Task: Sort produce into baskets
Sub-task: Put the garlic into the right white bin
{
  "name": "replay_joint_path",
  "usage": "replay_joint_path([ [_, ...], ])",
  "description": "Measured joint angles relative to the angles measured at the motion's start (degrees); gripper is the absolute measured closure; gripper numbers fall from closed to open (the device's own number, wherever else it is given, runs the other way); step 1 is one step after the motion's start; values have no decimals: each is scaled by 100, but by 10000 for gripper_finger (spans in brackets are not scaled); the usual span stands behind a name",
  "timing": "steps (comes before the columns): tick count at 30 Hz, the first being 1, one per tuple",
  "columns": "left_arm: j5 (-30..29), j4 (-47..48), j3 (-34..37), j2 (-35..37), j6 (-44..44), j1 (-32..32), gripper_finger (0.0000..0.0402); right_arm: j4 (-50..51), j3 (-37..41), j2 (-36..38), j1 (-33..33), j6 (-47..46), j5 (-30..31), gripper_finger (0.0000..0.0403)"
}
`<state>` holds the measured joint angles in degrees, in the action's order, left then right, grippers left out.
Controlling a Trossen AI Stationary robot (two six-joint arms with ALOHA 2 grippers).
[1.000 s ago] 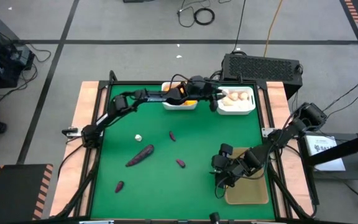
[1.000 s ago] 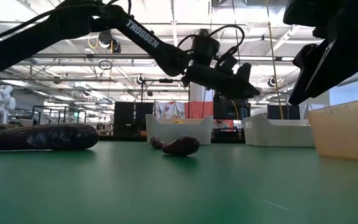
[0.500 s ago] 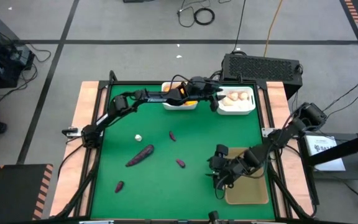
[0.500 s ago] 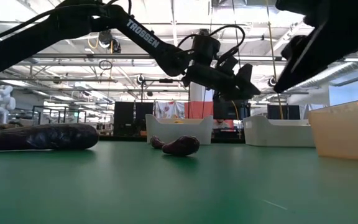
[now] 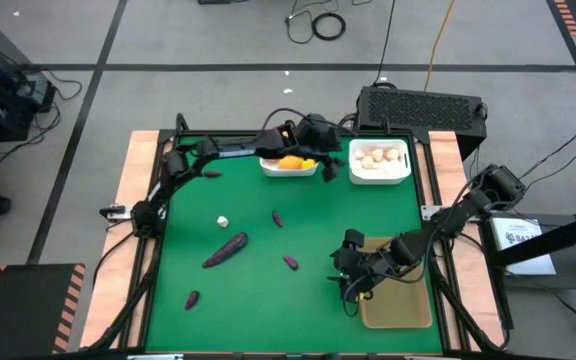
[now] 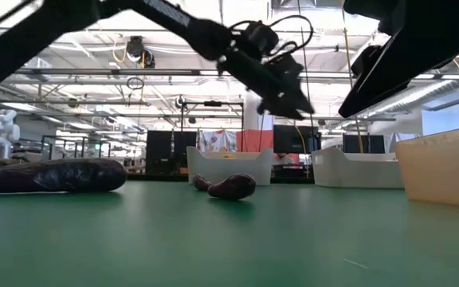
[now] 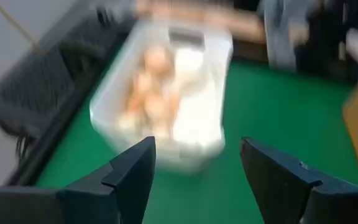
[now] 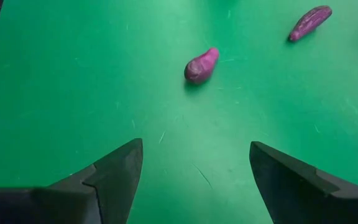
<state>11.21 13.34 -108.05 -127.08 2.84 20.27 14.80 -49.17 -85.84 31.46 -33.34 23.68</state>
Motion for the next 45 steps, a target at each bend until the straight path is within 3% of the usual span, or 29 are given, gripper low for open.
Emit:
replay_joint_path([
  [14, 38, 5751, 9, 1478, 690, -515, 159, -12, 7, 2, 0, 122, -137, 117],
  [18, 38, 6536, 392, 1753, 701, -856, 159, -20, 4, 2, 1, 124, -154, 117],
  [26, -13, 6266, 1894, 2722, 166, -1462, 159, 23, 4, 2, 24, 272, -152, 117],
  [36, -619, 4406, 4561, 3940, -1497, -1665, 160, 49, 4, 2, 68, 581, -152, 117],
  [41, -1351, 4309, 5133, 3980, -2684, -1591, 160, 33, 4, 2, 68, 595, -124, 117],
  [45, -1577, 4266, 5366, 3983, -2805, -1505, 160, 17, 4, 2, 34, 596, -117, 117],
])
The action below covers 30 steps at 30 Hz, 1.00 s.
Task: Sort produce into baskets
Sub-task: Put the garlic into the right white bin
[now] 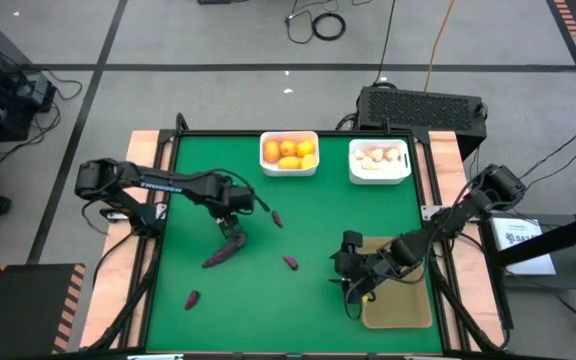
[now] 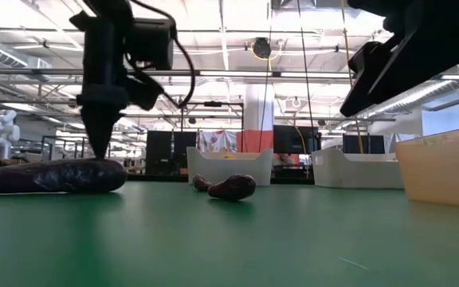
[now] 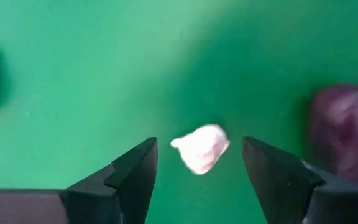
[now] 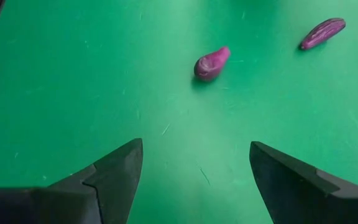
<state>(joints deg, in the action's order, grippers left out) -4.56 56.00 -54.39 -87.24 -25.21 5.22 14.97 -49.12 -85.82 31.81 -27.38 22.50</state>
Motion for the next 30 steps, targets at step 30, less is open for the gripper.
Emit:
replay_joint_path([
  [30, 398, -698, 789, -2, 117, 82, 252, -21, -7, 0, -26, -1, -2, 117],
])
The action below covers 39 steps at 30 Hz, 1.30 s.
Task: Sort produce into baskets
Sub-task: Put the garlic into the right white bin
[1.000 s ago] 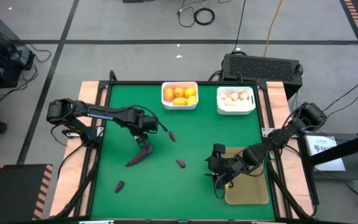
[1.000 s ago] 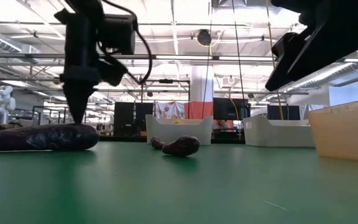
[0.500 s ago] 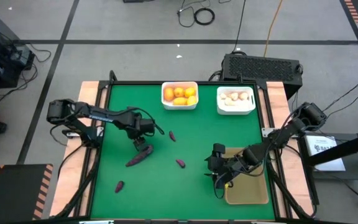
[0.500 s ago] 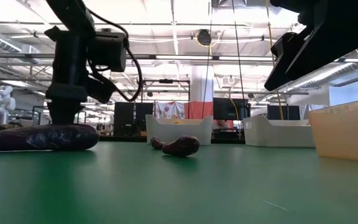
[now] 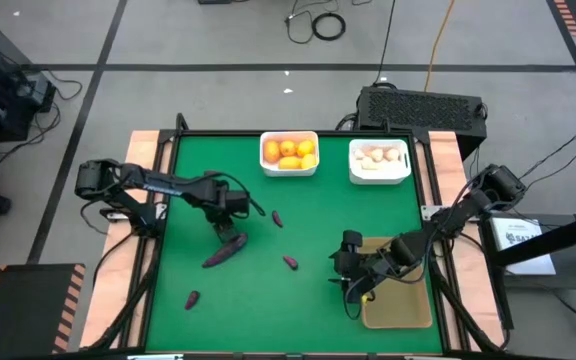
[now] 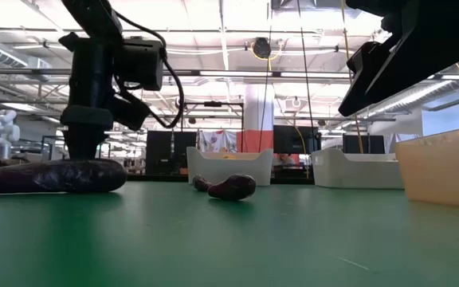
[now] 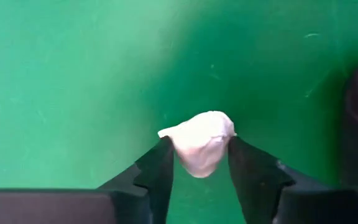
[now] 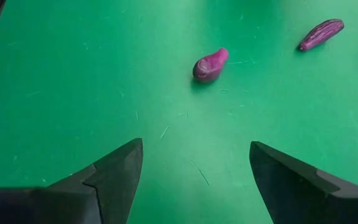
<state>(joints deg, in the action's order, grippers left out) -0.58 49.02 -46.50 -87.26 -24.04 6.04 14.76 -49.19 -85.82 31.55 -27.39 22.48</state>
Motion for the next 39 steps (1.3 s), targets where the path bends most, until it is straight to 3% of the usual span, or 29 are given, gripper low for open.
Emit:
replay_joint_path([
  [9, -97, 3, -908, 3, 469, 63, 280, 0, 0, 0, -5, 45, 1, 117],
  [13, -463, -893, -1333, 7, 854, 192, 281, 0, 0, 0, -44, 111, 2, 117],
  [19, -496, -3003, -1803, -439, 1727, 387, 281, -4, 0, 0, -166, 135, 2, 117],
  [23, -496, -4418, -2257, -1139, 2269, 550, 281, -3, -2, 0, -242, 135, 0, 117],
  [27, -340, -5210, -3088, -2098, 2528, 728, 281, 48, -2, 0, -271, 135, -2, 117],
  [36, 745, -5549, -5767, -4471, 2638, 1006, 282, 334, -2, 0, -269, 163, -6, 117],
  [39, 793, -5586, -6517, -5087, 2632, 1065, 282, 533, -2, 0, -270, 51, 11, 117],
])
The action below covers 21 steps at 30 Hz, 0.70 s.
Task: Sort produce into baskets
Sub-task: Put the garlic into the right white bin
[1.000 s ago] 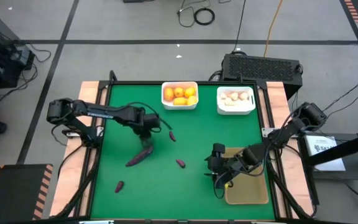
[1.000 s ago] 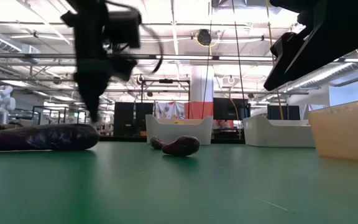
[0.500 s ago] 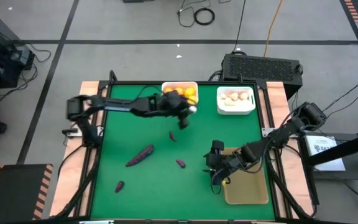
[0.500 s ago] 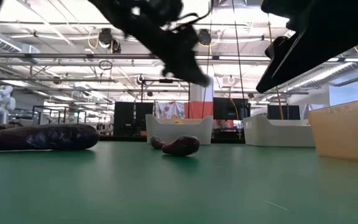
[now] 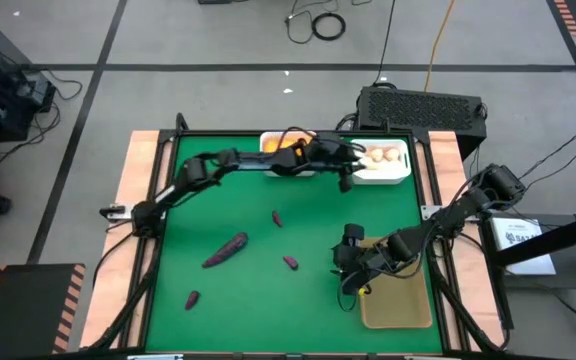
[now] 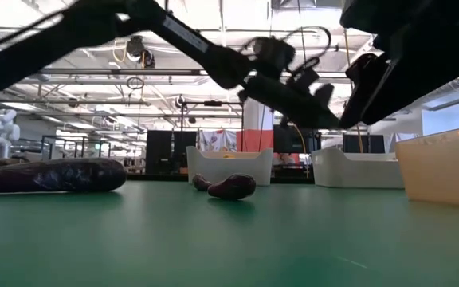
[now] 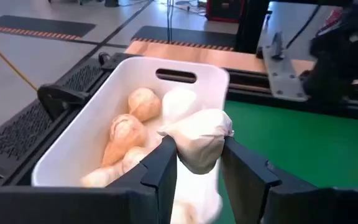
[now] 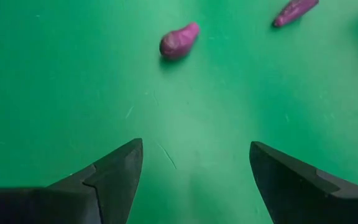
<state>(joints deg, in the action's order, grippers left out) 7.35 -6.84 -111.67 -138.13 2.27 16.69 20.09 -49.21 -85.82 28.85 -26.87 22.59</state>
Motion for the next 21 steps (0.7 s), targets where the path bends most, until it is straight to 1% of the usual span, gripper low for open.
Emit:
replay_joint_path([
  [2, 32, -56, -404, -343, 1, 25, 282, 30, 0, 0, 0, -36, 13, 117],
  [4, 204, -74, -728, -610, -2, 50, 282, 57, 0, 0, 1, -46, 27, 117],
  [7, 328, -291, -980, -845, -34, 54, 282, 51, 0, 0, 1, -51, 33, 117],
  [14, 280, -775, -1017, -1076, -32, 45, 282, 41, 0, 0, 1, -52, 35, 117],
  [18, -162, -724, -1017, -1083, -42, 46, 281, 25, 0, 0, 1, -85, 33, 117],
  [21, -273, -760, -1017, -1083, -38, 43, 272, 14, 0, 0, 1, -96, 33, 117],
])
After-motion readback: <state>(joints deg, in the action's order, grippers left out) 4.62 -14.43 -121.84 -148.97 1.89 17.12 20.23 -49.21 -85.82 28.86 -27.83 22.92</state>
